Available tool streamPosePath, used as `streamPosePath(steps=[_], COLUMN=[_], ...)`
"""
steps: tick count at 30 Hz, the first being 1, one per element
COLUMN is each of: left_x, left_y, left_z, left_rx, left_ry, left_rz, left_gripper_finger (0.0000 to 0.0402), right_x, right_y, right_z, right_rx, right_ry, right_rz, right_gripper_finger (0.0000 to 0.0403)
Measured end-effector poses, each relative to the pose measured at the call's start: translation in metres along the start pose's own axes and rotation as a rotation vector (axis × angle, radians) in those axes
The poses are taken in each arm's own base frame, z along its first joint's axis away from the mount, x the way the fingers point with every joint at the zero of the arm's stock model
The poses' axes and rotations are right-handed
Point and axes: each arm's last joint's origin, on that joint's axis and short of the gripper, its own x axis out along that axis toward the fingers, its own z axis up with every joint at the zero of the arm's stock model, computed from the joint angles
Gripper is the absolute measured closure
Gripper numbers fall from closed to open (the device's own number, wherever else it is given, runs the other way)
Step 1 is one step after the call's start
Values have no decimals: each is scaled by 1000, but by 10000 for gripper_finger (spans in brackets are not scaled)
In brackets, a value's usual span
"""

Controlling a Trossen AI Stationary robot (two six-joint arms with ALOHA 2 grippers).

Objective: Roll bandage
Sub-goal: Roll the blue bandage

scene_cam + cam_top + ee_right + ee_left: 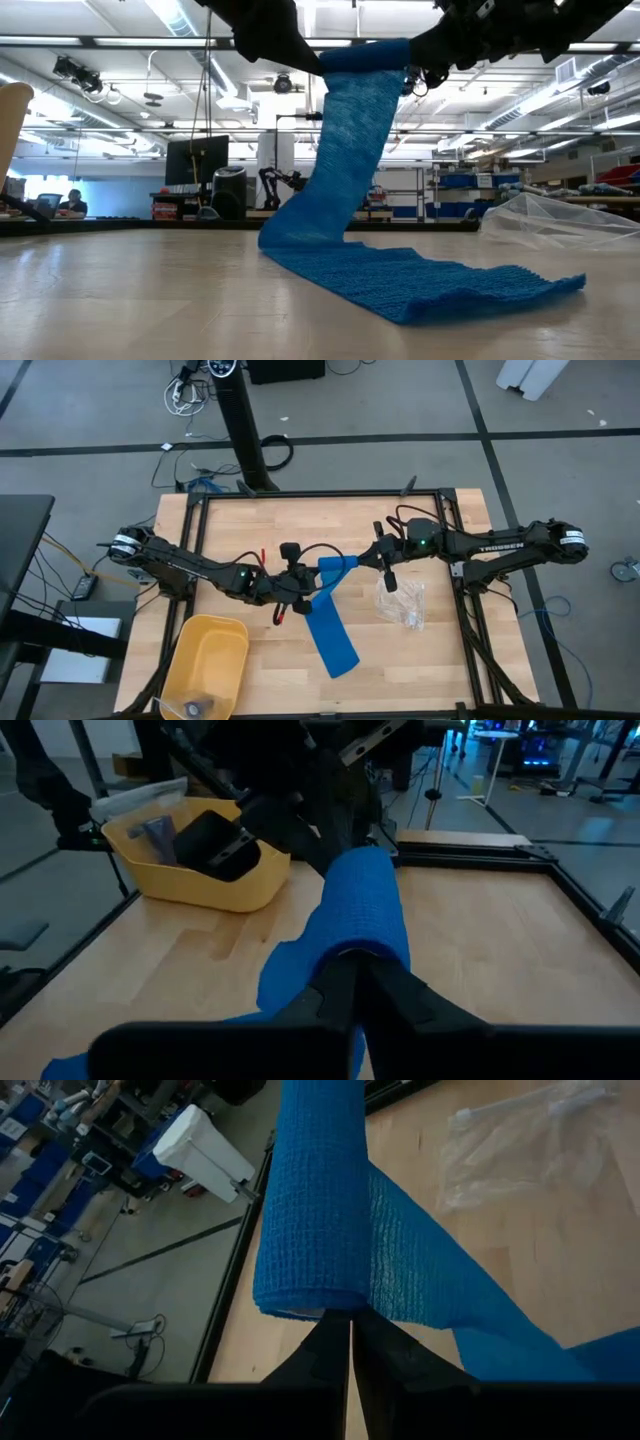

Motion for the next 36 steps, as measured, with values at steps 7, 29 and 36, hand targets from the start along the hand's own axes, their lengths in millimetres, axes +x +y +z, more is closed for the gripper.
streamPosePath(steps=[7, 29, 36], left_x=[0, -44, -49], left_y=[0, 17, 24], left_z=[0, 16, 28], left_rx=[-2, 11, 19], left_ry=[1, -107, -140], left_rz=[4, 47, 29], left_gripper_finger=[382, 383, 383], right_x=[0, -6, -4], right_y=[0, 2, 2], right_z=[1, -15, -20], right_rx=[-10, -5, 6], right_ry=[-12, -196, -235], right_rz=[0, -4, -2], right_gripper_finger=[384, 402, 402])
